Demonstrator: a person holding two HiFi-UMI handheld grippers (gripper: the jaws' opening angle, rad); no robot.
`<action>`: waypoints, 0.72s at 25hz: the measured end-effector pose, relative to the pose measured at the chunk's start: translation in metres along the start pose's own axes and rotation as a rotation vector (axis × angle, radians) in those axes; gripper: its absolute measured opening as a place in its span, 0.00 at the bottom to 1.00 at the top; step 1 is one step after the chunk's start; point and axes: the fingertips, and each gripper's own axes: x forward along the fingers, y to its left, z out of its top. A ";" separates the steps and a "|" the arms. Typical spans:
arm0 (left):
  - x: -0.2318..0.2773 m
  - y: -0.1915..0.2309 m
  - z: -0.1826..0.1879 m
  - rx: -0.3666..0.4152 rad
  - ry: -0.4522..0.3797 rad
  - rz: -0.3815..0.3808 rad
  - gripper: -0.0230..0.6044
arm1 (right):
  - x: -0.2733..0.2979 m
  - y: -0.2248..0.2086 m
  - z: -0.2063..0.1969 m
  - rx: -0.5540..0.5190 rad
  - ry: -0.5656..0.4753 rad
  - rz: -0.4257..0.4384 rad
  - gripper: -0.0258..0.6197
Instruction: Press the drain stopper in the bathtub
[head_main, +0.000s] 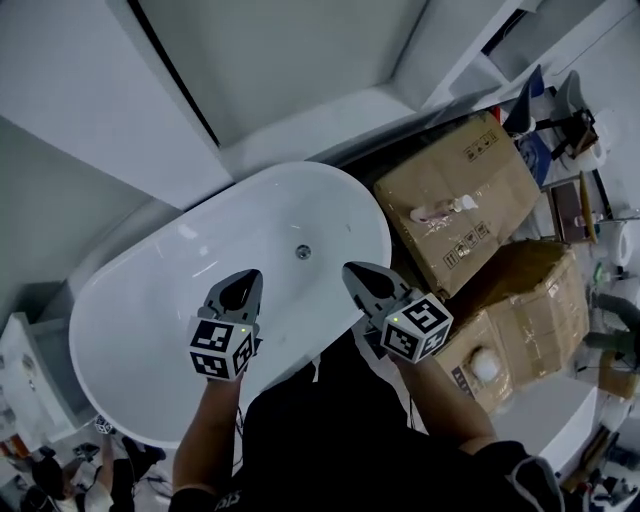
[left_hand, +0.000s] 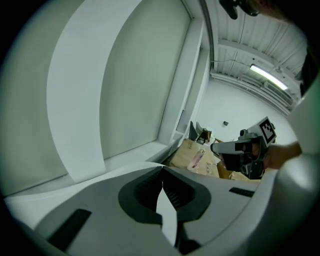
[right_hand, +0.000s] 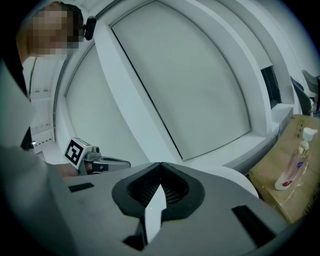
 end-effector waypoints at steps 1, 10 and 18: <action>0.009 0.005 -0.004 -0.010 0.011 0.005 0.06 | 0.009 -0.007 -0.005 0.008 0.012 0.008 0.06; 0.114 0.049 -0.070 -0.050 0.084 0.000 0.06 | 0.117 -0.086 -0.109 0.010 0.196 0.038 0.06; 0.200 0.093 -0.167 -0.111 0.123 -0.010 0.06 | 0.213 -0.143 -0.231 0.061 0.320 0.036 0.06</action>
